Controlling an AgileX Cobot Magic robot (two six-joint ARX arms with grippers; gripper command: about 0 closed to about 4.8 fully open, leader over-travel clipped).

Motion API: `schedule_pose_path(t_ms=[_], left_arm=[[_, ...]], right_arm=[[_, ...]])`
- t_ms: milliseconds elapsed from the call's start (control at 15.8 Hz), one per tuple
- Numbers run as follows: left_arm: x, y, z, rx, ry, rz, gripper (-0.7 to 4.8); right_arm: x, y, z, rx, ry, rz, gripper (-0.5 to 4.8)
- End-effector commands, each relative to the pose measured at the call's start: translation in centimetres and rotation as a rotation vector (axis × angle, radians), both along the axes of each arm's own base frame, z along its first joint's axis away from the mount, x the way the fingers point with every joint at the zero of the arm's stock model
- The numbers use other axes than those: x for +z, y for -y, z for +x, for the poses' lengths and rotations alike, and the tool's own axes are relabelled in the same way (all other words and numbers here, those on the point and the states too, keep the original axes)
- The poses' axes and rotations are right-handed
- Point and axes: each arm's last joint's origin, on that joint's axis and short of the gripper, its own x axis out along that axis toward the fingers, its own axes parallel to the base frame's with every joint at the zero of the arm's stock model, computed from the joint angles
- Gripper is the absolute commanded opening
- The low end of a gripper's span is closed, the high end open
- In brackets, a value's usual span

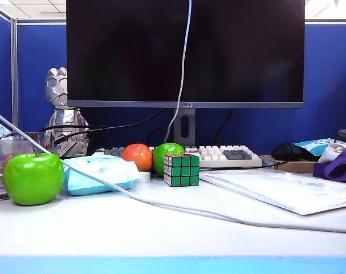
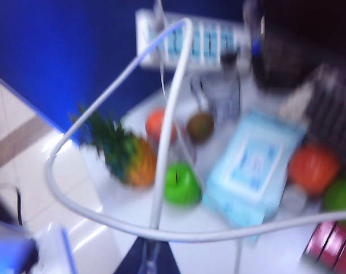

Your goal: Pick up the Type-C charging cable and the charging base, insert one end of the Type-C charger into the corresponding slot on the base, and finally place the plugged-in charger back on the table.

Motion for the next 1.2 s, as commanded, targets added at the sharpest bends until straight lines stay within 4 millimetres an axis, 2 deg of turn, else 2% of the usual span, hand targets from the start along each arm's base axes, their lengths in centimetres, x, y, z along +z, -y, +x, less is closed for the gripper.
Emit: schedule_pose_path(t_ms=[63,442,695,1011,1200], left_arm=[[0.7,-0.3,-0.5,-0.036,0.064,-0.012,-0.06],[2.0,-0.2,-1.1,-0.199,0.12,-0.138,-0.06],[2.8,0.0,-1.3,-0.314,0.17,-0.212,-0.06],[3.7,0.2,-1.5,-0.413,0.238,-0.283,-0.06],[4.6,0.2,-1.5,-0.407,0.263,-0.348,-0.06]], right_arm=[[2.8,0.5,-1.0,0.002,0.12,0.066,0.0],[7.7,1.9,-3.9,0.023,0.275,0.191,0.0],[10.2,2.6,-5.9,0.185,0.334,0.338,0.0],[11.7,3.7,-8.5,0.298,0.38,0.398,0.0],[12.1,3.9,-9.1,0.362,0.358,0.426,0.0]])
